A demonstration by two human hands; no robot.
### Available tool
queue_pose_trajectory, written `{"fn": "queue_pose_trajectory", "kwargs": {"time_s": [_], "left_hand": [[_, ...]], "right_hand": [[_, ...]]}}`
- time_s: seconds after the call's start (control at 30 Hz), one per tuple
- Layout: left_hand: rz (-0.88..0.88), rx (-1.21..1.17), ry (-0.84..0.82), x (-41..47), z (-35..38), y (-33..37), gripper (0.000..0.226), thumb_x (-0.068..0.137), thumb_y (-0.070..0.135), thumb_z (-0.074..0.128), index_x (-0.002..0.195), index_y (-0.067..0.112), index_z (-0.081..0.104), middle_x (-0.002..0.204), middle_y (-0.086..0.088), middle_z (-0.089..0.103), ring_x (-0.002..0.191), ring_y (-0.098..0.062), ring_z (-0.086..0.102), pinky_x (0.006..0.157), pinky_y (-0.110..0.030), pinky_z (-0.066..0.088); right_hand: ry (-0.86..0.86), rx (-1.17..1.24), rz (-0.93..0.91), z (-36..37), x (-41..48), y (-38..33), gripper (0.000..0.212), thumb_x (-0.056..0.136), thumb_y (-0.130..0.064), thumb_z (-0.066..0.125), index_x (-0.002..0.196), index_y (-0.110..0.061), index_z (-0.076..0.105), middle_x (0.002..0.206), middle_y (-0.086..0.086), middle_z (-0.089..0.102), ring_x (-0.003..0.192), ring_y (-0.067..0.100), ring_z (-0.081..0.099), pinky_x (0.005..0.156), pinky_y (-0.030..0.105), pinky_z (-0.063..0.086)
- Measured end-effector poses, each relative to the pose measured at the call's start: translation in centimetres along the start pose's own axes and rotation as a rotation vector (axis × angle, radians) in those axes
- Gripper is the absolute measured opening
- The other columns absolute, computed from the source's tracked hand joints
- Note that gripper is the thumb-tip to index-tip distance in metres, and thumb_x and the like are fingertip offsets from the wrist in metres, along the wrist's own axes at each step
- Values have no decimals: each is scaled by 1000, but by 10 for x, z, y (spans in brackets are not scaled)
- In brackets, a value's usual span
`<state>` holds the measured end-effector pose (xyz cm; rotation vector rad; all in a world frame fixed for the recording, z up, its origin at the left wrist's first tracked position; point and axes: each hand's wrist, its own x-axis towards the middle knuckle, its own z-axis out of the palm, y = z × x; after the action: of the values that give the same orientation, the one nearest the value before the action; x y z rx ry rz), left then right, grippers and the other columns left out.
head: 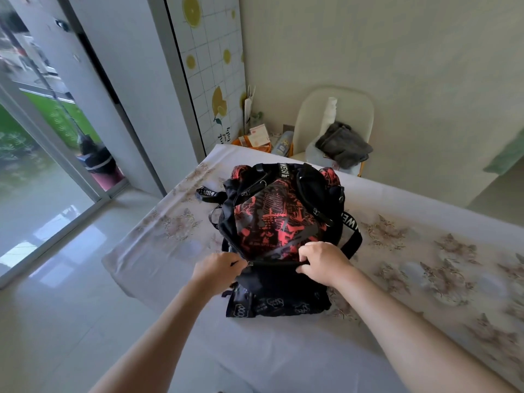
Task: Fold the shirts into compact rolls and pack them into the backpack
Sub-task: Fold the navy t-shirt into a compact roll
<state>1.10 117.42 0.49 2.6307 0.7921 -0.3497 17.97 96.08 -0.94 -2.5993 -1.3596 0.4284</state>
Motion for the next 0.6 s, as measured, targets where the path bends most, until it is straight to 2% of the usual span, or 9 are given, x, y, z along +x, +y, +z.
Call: {"fn": "queue_pose_trajectory", "kwargs": {"time_s": [0.07, 0.13, 0.23, 0.33, 0.43, 0.5, 0.6], "left_hand": [[20, -28, -1, 0, -1, -17, 35, 98, 44, 44, 74, 26, 64, 75, 13, 62, 68, -5, 56, 53, -25, 39], [84, -99, -27, 1, -1, -22, 31, 97, 40, 47, 70, 32, 61, 78, 15, 62, 71, -5, 58, 57, -25, 44], [159, -120, -27, 8, -3, -24, 26, 97, 38, 49, 75, 31, 63, 79, 14, 63, 76, -10, 60, 65, -28, 49], [171, -43, -23, 19, -5, -55, 30, 96, 41, 46, 74, 27, 60, 78, 10, 63, 75, -14, 59, 63, -30, 48], [129, -72, -40, 38, -8, -92, 26, 96, 41, 46, 85, 32, 68, 91, 13, 67, 83, -13, 61, 70, -31, 52], [206, -60, 10, 49, -8, -99, 24, 98, 39, 48, 94, 34, 70, 99, 15, 68, 89, -14, 62, 69, -30, 50], [339, -85, 54, 59, -9, -100, 24, 100, 40, 49, 106, 33, 72, 107, 14, 67, 97, -14, 61, 70, -27, 45]], "right_hand": [[65, -73, -54, 1, 4, -12, 29, 86, -38, 63, 110, -21, 60, 108, -4, 56, 106, 20, 55, 88, 31, 42], [111, -17, -137, 1, 11, -39, 44, 83, -46, 63, 121, -24, 57, 115, -4, 54, 110, 18, 52, 99, 36, 42], [-19, -8, -164, 7, 32, -93, 52, 89, -49, 65, 133, -22, 55, 128, -2, 56, 119, 19, 51, 103, 38, 41], [-108, 19, -35, 16, 46, -115, 34, 95, -37, 63, 123, -18, 64, 127, 1, 61, 118, 24, 55, 96, 37, 45], [-141, 47, 47, 19, 44, -113, 22, 94, -39, 63, 106, -21, 67, 116, -1, 65, 109, 22, 57, 83, 32, 43], [-182, -9, 79, 16, 44, -117, 16, 93, -39, 62, 98, -24, 63, 111, -2, 63, 105, 23, 57, 82, 32, 44], [-65, -50, 61, 18, 56, -135, 21, 89, -42, 60, 100, -24, 58, 109, -5, 57, 102, 21, 58, 83, 34, 48]]}}
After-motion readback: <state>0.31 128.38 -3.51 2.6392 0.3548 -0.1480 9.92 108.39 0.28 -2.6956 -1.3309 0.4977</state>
